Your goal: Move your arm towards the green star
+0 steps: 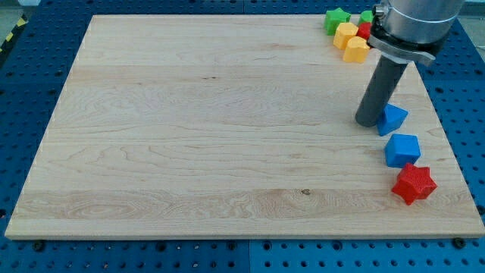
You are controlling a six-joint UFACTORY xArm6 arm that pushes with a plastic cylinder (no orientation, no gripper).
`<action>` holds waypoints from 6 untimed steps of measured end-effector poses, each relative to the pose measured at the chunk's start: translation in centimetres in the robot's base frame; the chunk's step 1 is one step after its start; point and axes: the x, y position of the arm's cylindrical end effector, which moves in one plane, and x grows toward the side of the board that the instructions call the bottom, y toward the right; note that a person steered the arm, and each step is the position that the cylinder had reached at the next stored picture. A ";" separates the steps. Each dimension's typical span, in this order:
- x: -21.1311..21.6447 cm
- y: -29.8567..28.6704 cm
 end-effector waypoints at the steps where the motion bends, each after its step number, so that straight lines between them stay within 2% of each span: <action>1: -3.5 -3.0; 3: -14.1 -7.7; 5: -23.4 -6.6; 6: -26.1 -5.2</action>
